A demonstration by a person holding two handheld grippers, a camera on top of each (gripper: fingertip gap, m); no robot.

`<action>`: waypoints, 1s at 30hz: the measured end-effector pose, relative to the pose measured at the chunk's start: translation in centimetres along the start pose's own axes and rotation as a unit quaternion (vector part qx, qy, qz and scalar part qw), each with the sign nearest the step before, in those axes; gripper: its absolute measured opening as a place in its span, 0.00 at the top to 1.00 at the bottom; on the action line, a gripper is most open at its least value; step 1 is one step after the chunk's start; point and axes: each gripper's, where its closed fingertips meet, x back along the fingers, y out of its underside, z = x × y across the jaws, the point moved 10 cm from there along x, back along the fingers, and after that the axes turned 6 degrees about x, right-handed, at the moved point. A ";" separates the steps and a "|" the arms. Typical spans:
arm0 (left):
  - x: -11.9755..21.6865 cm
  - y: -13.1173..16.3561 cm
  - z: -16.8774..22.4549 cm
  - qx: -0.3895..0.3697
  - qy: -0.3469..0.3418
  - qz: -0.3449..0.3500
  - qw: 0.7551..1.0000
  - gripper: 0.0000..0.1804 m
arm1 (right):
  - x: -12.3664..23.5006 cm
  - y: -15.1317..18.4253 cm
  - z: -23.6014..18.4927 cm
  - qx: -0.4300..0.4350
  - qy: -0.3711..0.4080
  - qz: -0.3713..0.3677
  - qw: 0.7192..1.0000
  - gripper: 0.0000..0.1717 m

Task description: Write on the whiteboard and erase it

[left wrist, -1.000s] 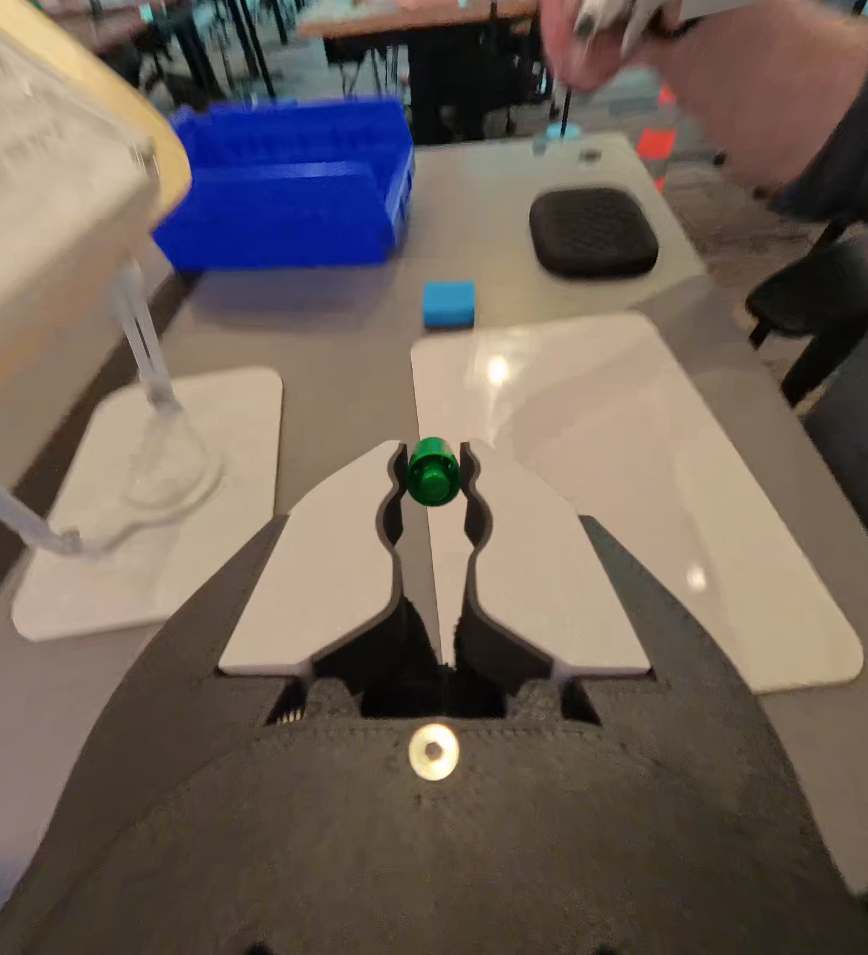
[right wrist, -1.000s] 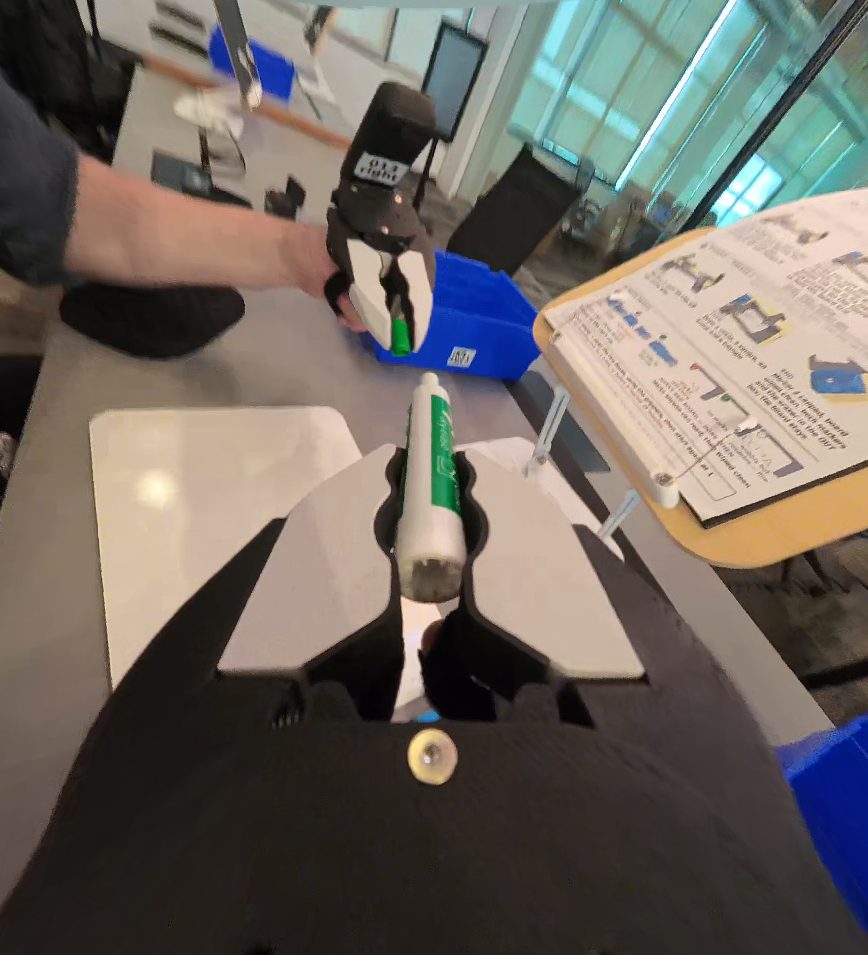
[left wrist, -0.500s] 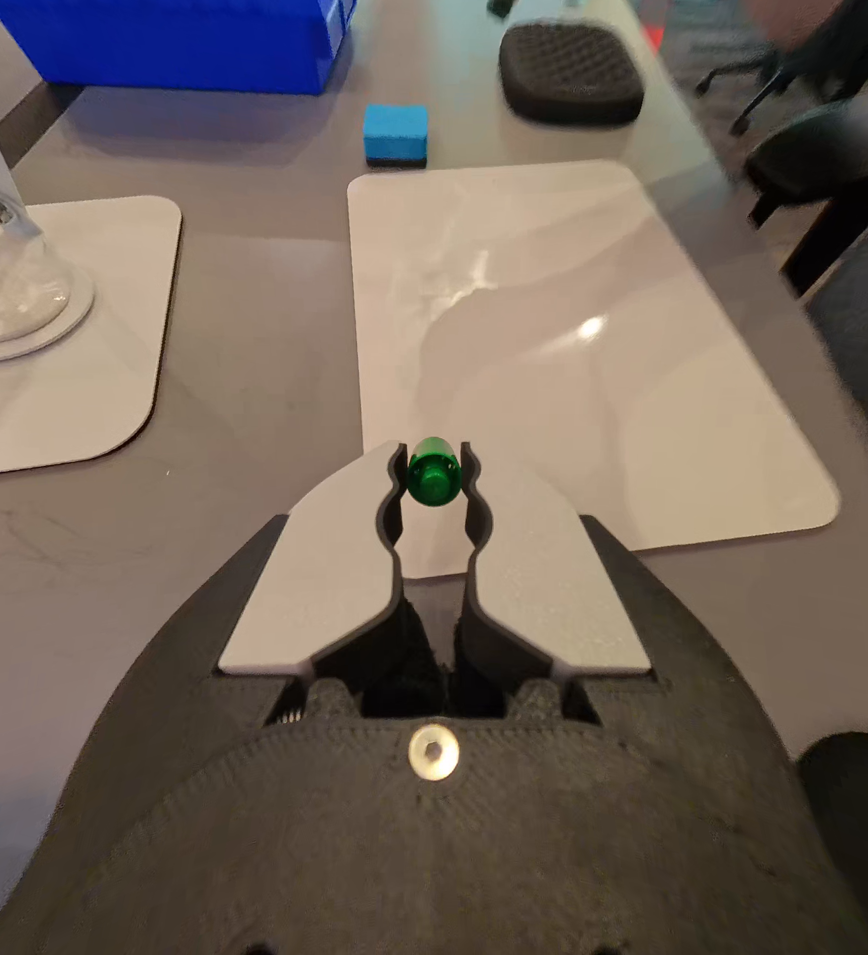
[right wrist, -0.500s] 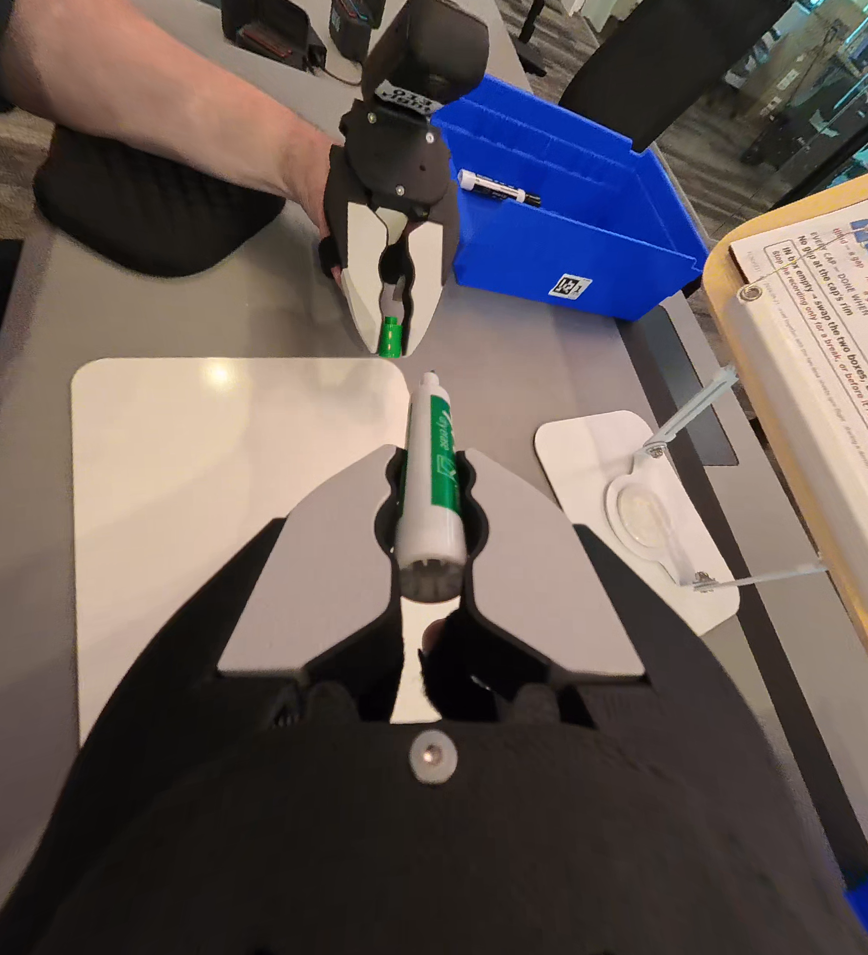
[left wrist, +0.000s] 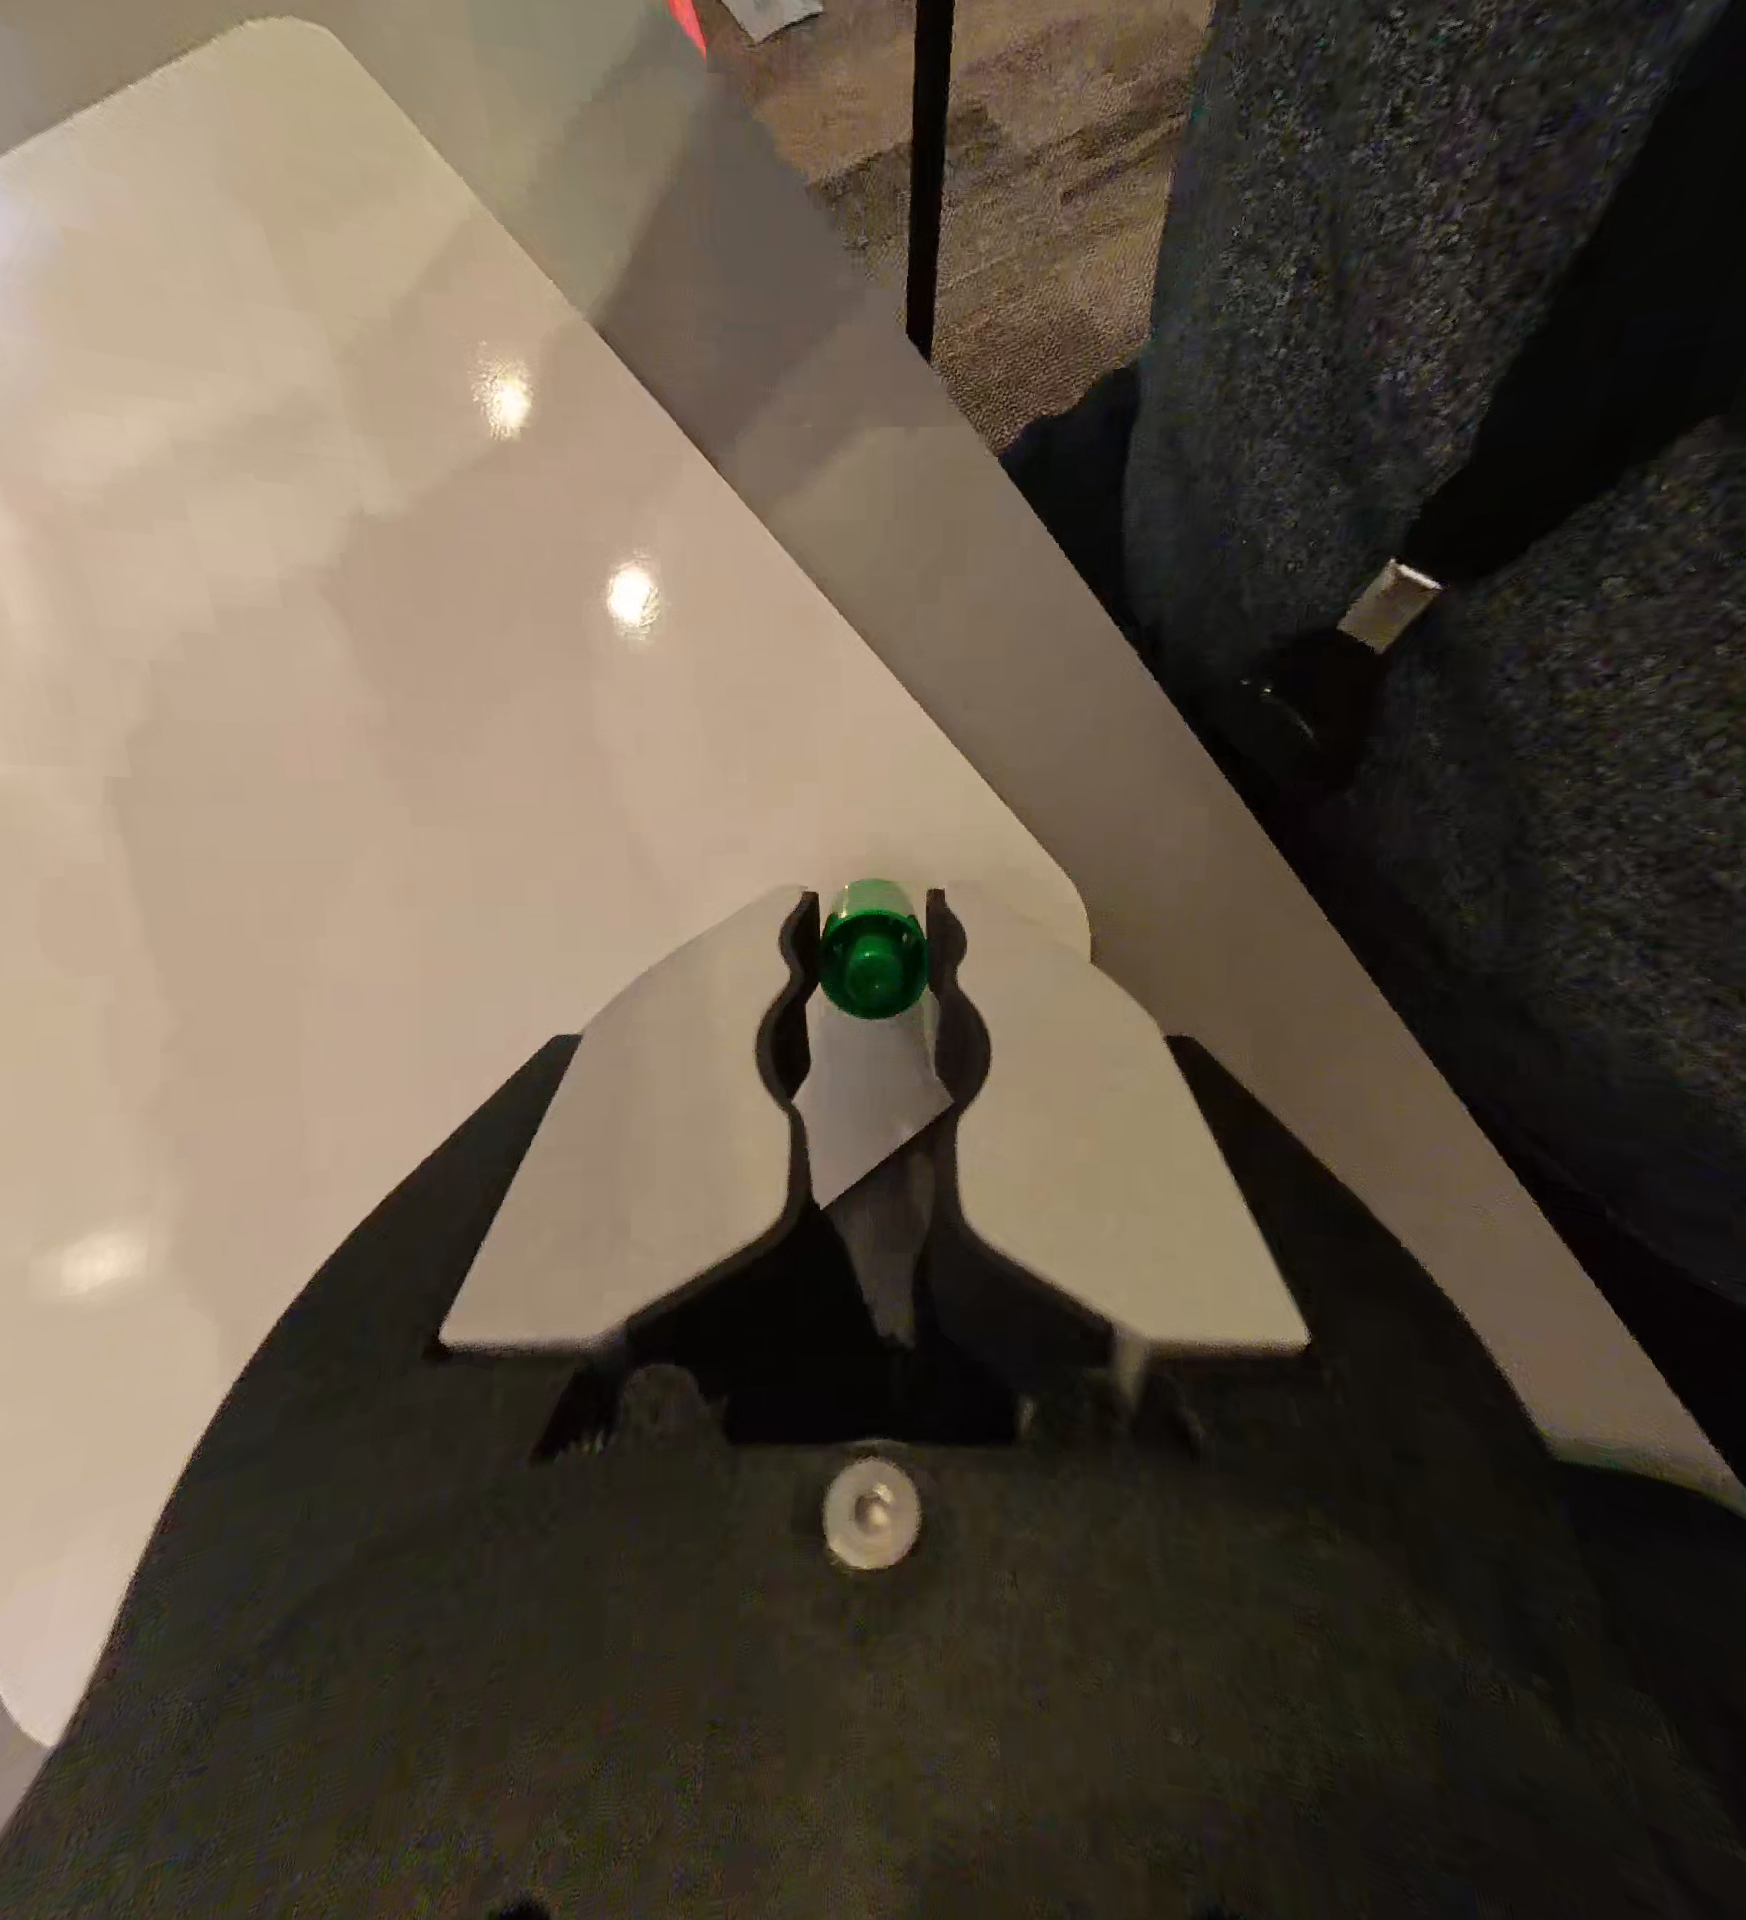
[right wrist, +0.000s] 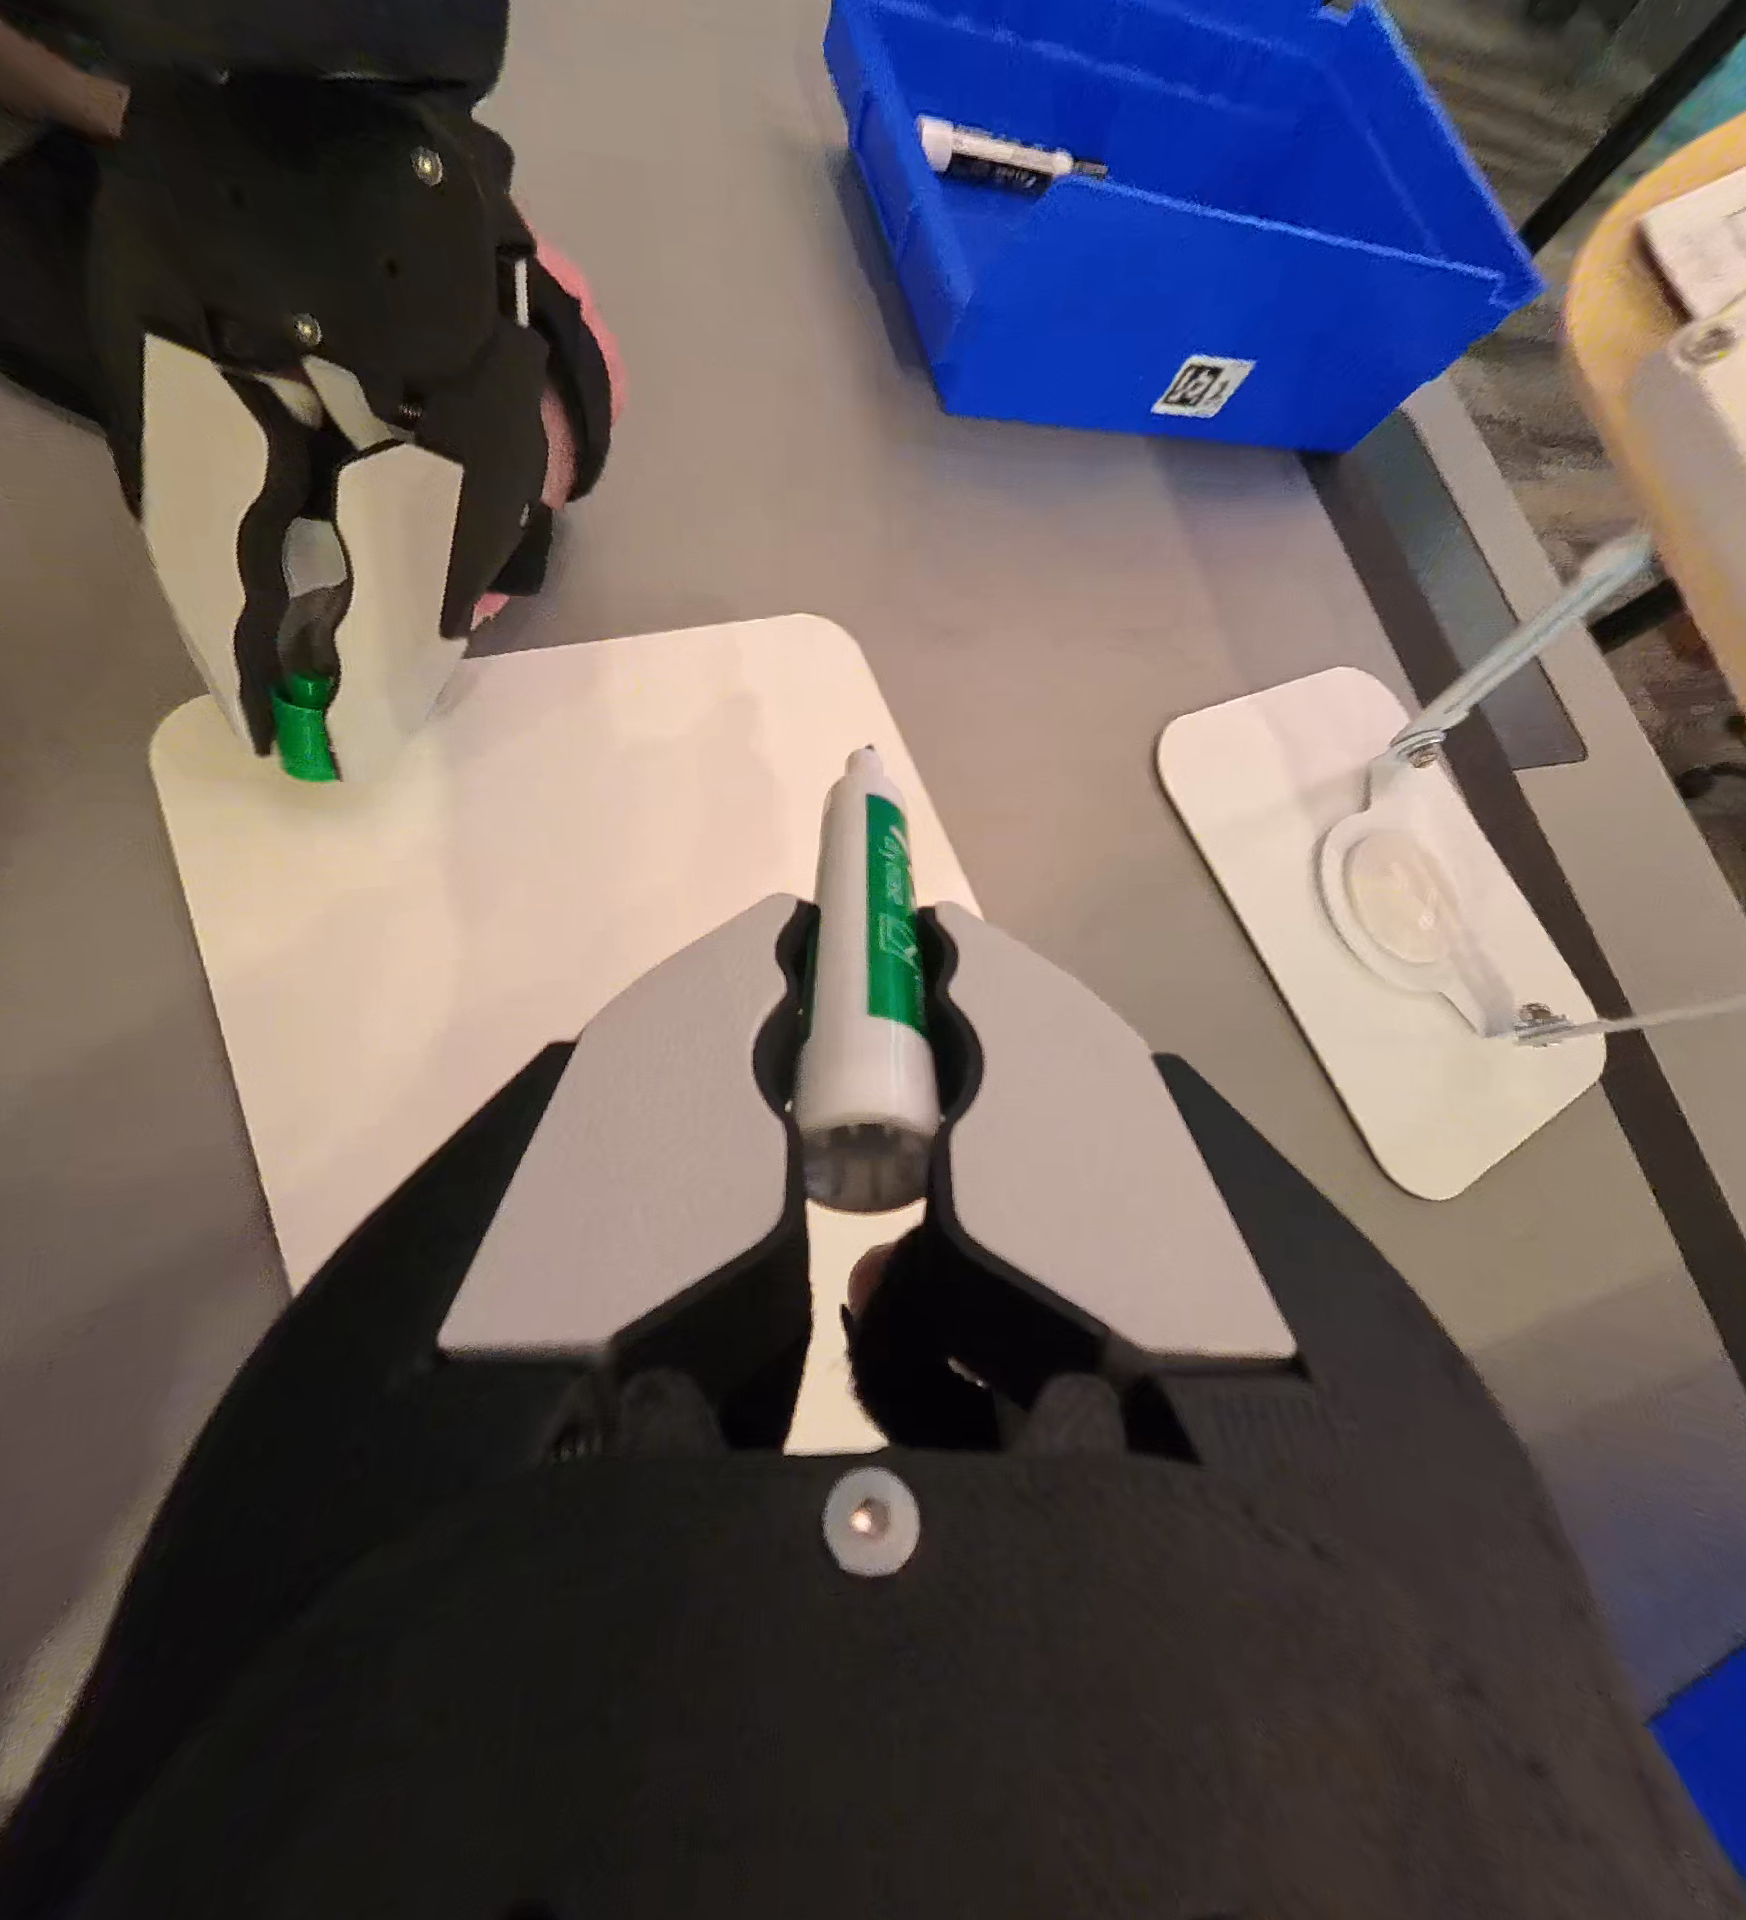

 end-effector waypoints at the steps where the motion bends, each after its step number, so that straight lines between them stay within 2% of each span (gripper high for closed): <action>1: -0.1 -0.1 0.2 -0.003 0.008 0.002 1.000 0.89 | -0.6 -0.4 -0.2 0.003 -0.001 -0.013 1.000 0.88; 12: -1.0 0.0 1.3 -0.042 -0.015 -0.031 0.999 0.89 | -6.9 -3.9 -0.9 0.021 -0.056 -0.112 0.992 0.88; 24: -1.2 -0.2 1.5 -0.040 -0.027 -0.034 0.998 0.89 | -10.6 -4.9 -1.0 0.051 -0.095 -0.196 0.975 0.88; 30: -1.2 -0.2 1.4 -0.038 -0.029 -0.034 0.998 0.89 | -11.8 -4.8 -0.7 0.059 -0.113 -0.208 0.970 0.88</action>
